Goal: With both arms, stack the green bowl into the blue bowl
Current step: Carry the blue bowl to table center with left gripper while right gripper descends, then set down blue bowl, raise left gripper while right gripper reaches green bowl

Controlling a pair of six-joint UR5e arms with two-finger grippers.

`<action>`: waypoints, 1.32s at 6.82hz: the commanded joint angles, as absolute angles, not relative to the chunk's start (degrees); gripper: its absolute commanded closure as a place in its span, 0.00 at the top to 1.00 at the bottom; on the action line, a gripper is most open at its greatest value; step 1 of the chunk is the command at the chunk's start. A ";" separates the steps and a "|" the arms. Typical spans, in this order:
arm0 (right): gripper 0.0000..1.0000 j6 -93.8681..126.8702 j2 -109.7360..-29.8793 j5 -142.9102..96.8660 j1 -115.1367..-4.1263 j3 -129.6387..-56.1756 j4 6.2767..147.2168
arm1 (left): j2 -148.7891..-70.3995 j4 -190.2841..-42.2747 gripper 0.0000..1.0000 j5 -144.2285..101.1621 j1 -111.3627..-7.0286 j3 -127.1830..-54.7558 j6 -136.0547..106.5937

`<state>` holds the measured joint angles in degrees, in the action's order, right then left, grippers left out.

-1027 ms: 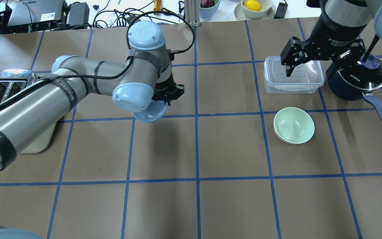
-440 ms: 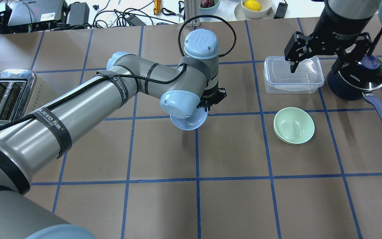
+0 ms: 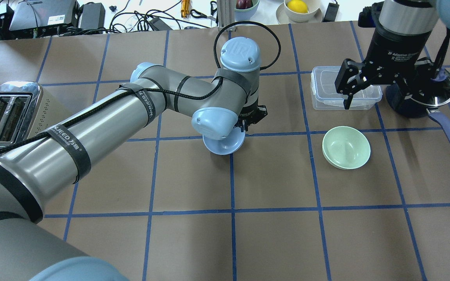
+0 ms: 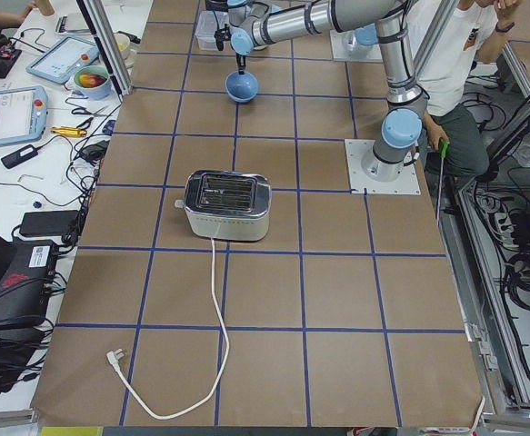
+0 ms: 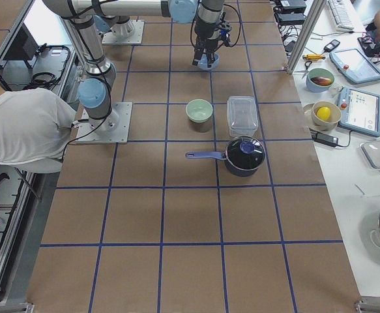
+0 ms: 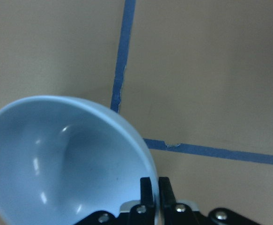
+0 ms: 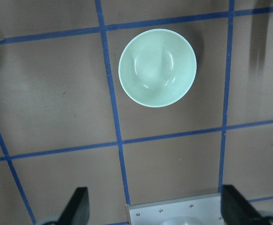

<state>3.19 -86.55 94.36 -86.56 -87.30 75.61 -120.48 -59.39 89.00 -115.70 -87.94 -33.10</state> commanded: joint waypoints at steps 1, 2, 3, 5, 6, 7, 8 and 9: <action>1.00 -5.63 -83.94 98.23 -85.62 -94.44 84.21 | -118.75 -60.46 1.00 89.03 -114.27 -84.92 -29.54; 1.00 -13.02 -83.94 98.52 -84.04 -100.05 93.25 | -116.39 -66.30 1.00 89.12 -111.04 -81.86 -27.36; 1.00 -13.88 -83.94 98.53 -79.32 -105.94 101.00 | -112.97 -77.84 1.00 89.21 -106.39 -76.95 -21.59; 0.96 -20.61 -83.94 97.65 -72.18 -117.46 117.07 | -107.69 -90.50 1.00 89.21 -94.98 -71.82 -5.96; 0.95 -20.39 -83.94 97.47 -71.98 -120.47 120.72 | -104.62 -93.66 1.00 89.73 -89.96 -71.89 5.34; 0.93 -19.69 -83.41 92.77 -71.90 -120.67 121.46 | -101.11 -94.13 1.00 89.65 -88.09 -73.63 9.28; 0.93 -15.16 -82.45 89.94 -71.89 -120.33 121.55 | -97.59 -92.65 0.98 89.39 -88.15 -81.22 8.97; 0.88 -15.20 -80.44 90.17 -71.89 -119.80 123.38 | -94.86 -79.50 1.00 89.47 -88.07 -90.52 8.96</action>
